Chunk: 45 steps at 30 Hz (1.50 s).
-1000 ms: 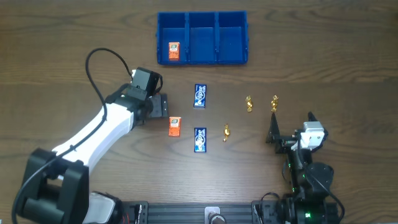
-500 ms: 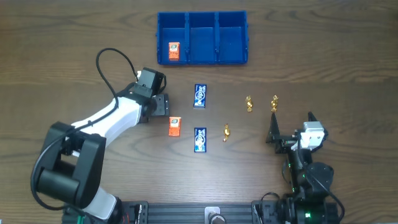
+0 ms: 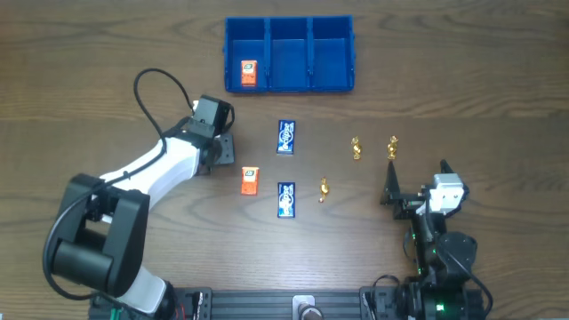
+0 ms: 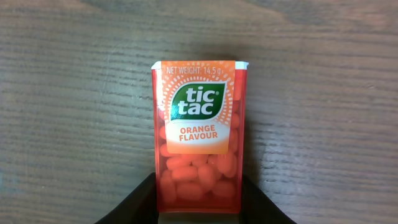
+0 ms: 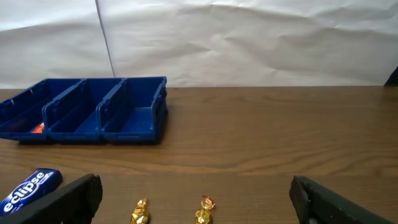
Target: Sort Candies Into Trays
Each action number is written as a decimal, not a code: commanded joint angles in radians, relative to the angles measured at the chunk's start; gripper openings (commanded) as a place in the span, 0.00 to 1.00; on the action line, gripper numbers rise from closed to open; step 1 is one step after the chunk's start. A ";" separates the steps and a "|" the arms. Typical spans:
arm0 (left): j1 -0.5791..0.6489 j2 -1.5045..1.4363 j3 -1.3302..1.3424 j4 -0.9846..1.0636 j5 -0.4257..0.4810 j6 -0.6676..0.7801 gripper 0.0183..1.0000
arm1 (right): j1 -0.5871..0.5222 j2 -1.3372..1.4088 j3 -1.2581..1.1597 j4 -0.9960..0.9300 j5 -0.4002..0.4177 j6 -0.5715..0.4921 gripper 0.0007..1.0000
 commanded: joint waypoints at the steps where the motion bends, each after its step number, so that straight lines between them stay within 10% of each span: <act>1: -0.034 -0.066 0.123 -0.049 0.004 0.003 0.30 | -0.003 -0.005 -0.004 -0.002 -0.008 -0.005 1.00; 18: -0.038 0.400 1.073 -0.406 -0.031 0.051 0.33 | -0.003 -0.005 -0.004 -0.002 -0.008 -0.005 1.00; 25: -0.023 0.446 1.073 -0.441 -0.022 0.041 0.35 | -0.003 -0.005 -0.004 -0.002 -0.008 -0.005 1.00; 31: -0.019 0.422 1.073 -0.453 -0.020 0.040 0.87 | -0.003 -0.005 -0.004 -0.002 -0.008 -0.005 1.00; 45: -0.240 -0.393 0.193 -0.455 -0.018 -0.170 0.90 | -0.003 -0.005 -0.004 -0.002 -0.008 -0.005 1.00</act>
